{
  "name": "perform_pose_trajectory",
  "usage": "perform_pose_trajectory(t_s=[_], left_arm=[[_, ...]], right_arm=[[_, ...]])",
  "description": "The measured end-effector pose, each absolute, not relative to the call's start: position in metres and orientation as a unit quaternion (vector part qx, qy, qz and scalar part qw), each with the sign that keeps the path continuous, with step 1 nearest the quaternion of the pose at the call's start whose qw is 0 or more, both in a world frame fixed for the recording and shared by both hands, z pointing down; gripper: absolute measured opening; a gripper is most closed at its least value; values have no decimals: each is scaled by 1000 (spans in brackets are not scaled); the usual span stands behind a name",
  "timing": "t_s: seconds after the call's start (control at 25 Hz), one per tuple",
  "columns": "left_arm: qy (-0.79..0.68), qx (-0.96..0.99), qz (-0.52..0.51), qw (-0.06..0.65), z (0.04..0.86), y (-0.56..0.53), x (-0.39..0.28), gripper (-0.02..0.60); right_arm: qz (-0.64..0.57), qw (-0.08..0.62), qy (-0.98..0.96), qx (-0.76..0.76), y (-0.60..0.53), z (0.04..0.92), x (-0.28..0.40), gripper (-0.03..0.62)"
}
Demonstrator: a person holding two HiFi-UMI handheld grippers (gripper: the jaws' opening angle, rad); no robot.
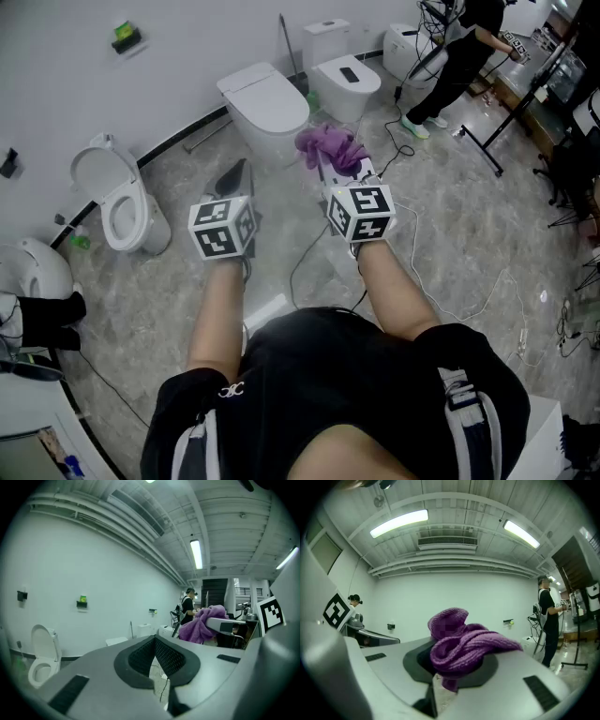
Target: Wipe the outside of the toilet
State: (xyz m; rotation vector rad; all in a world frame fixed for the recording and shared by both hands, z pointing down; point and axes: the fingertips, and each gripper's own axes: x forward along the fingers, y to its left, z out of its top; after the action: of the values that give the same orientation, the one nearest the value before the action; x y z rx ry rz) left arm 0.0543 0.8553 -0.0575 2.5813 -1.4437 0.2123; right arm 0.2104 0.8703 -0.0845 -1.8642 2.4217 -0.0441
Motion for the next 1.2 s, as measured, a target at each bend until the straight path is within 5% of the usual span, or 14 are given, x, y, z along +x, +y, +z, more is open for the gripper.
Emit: perform_pose_trajectory(t_s=[1.2], left_arm=[[-453, 880, 104, 100, -13, 828, -32, 6]], right_arm=[[-23, 23, 768, -640, 852, -50, 126, 71]])
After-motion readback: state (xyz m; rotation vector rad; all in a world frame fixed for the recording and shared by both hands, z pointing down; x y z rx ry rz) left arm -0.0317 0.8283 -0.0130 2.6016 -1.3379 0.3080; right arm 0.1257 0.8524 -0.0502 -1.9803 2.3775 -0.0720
